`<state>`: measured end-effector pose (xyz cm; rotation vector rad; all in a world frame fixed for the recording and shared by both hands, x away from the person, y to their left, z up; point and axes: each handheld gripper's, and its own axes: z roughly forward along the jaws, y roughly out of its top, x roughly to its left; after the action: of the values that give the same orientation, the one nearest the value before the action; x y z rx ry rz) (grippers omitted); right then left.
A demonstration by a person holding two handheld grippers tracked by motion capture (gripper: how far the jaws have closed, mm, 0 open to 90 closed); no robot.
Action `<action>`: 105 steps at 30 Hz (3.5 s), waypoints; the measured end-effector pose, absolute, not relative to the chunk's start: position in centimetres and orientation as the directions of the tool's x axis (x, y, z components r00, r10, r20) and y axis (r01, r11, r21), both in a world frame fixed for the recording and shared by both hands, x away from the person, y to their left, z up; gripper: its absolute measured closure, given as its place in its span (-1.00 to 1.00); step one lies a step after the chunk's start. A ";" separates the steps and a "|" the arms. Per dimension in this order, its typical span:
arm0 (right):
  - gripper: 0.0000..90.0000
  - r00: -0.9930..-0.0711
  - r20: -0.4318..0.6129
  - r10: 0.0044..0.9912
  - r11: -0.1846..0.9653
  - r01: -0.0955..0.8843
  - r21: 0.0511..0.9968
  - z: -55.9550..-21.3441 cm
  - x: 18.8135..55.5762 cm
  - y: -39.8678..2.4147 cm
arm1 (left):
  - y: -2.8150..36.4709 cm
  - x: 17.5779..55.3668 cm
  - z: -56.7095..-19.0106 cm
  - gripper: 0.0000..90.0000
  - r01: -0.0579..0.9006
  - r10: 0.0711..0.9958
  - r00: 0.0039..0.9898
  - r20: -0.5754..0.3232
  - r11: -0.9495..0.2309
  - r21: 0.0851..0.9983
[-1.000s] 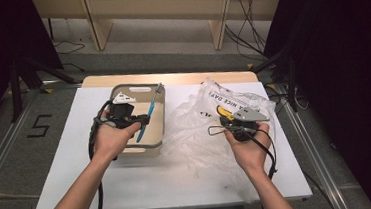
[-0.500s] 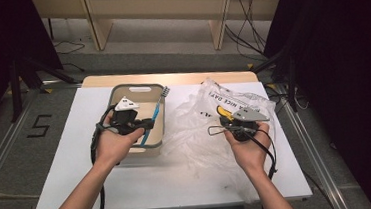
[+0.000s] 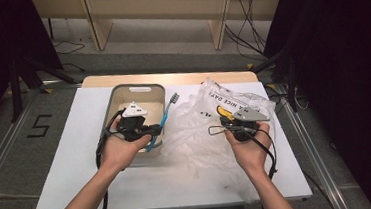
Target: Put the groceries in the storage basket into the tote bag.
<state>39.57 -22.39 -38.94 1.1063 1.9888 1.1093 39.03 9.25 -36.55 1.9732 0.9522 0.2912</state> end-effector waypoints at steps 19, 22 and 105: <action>1.00 -0.472 -0.101 0.876 0.302 0.374 0.877 -38.9 39.6 -22.5 | 6.4 37.3 -37.7 0.87 0.495 0.659 0.736 -0.155 -0.368 0.787; 1.00 -0.471 -0.100 0.876 0.301 0.374 0.877 -38.9 39.6 -22.5 | 6.0 37.1 -37.9 0.87 0.494 0.652 0.742 -0.154 -0.376 0.784; 1.00 -0.488 -0.098 0.867 0.296 0.346 0.890 -38.1 39.2 -22.1 | -3.1 39.2 -41.9 0.86 0.548 0.624 0.774 -0.110 -0.572 0.610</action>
<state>39.15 -22.06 -38.15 1.0778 1.9800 1.1472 39.24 -3.12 -41.86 2.3222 0.8696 0.1535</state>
